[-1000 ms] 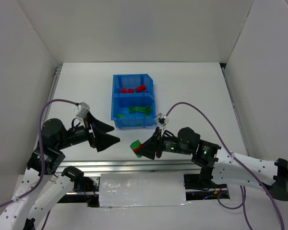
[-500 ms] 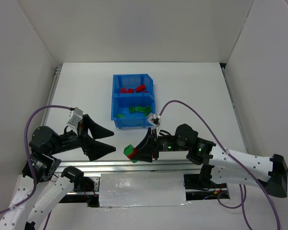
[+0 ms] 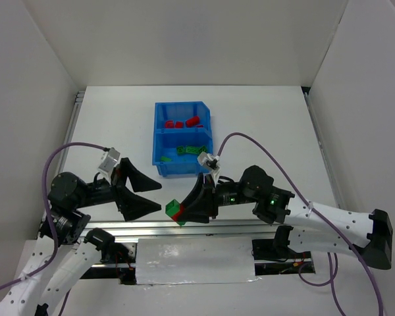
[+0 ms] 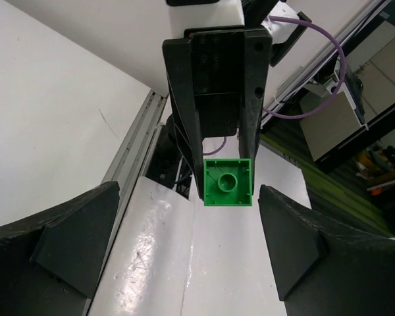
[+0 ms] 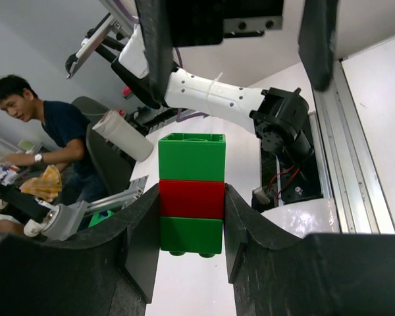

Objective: Sort the legos into containers by color

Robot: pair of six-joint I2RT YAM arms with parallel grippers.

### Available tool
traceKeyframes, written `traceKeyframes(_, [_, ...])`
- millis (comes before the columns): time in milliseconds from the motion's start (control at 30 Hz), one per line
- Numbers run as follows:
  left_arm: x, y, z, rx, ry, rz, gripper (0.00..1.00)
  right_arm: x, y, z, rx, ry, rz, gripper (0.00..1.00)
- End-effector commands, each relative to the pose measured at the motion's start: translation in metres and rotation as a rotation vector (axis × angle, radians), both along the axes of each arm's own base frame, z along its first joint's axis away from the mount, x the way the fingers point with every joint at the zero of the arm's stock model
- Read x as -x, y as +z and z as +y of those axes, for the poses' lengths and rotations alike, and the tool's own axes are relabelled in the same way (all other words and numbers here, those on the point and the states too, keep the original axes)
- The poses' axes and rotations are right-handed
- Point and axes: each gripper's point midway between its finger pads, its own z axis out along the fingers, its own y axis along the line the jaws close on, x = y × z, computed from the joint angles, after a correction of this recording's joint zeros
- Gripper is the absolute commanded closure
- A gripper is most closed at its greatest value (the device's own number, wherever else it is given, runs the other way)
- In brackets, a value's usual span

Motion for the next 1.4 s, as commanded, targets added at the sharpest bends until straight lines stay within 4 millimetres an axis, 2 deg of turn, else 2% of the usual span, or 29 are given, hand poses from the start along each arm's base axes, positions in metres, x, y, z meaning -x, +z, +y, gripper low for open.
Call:
traceKeyframes(0, [0.001, 0.014, -0.003, 0.046, -0.026, -0.043, 0.0, -0.003, 0.039, 0.001, -0.099, -0.017, -0.069, 0.82])
traceKeyframes(133, [-0.001, 0.017, -0.004, 0.066, -0.024, -0.046, 0.0, -0.016, 0.039, 0.007, -0.055, -0.08, -0.059, 0.83])
traceKeyframes(367, [-0.003, 0.015, -0.008, 0.086, -0.058, -0.014, 0.04, -0.025, 0.044, 0.011, -0.046, -0.115, -0.086, 0.83])
traceKeyframes(533, [-0.004, 0.015, -0.01, 0.096, -0.068, -0.01, 0.06, -0.024, 0.048, 0.019, -0.048, -0.089, -0.098, 0.83])
traceKeyframes(667, [-0.002, 0.02, -0.01, 0.109, -0.078, -0.019, 0.11, -0.032, 0.044, 0.025, -0.032, -0.114, -0.118, 0.83])
traceKeyframes(767, [-0.001, 0.021, -0.01, 0.109, -0.085, -0.025, 0.2, -0.037, 0.042, 0.028, -0.013, -0.134, -0.136, 0.84])
traceKeyframes(800, [-0.001, 0.021, -0.01, 0.109, -0.087, -0.027, 0.24, -0.038, 0.041, 0.028, -0.007, -0.137, -0.139, 0.84])
traceKeyframes(833, [0.001, 0.022, -0.01, 0.109, -0.093, -0.032, 0.33, -0.039, 0.043, 0.028, -0.01, -0.142, -0.141, 0.84])
traceKeyframes(933, [0.002, 0.022, -0.01, 0.107, -0.1, -0.037, 0.43, -0.042, 0.045, 0.027, -0.016, -0.162, -0.151, 0.84])
traceKeyframes(1100, [0.004, 0.021, -0.01, 0.107, -0.106, -0.039, 0.42, -0.042, 0.049, 0.026, -0.026, -0.163, -0.156, 0.85])
traceKeyframes(1200, [0.005, 0.021, -0.01, 0.104, -0.109, -0.041, 0.66, -0.042, 0.051, 0.027, -0.03, -0.16, -0.16, 0.85])
traceKeyframes(1233, [0.004, 0.023, -0.01, 0.102, -0.104, -0.052, 0.8, -0.041, 0.051, 0.027, -0.032, -0.155, -0.167, 0.85])
traceKeyframes(1300, [0.001, 0.021, -0.01, 0.088, -0.087, -0.035, 0.96, -0.038, 0.047, 0.027, -0.028, -0.139, -0.179, 0.87])
traceKeyframes(1367, [-0.003, 0.027, -0.009, 0.078, -0.055, -0.055, 1.0, -0.034, 0.042, 0.024, -0.031, -0.114, -0.217, 0.88])
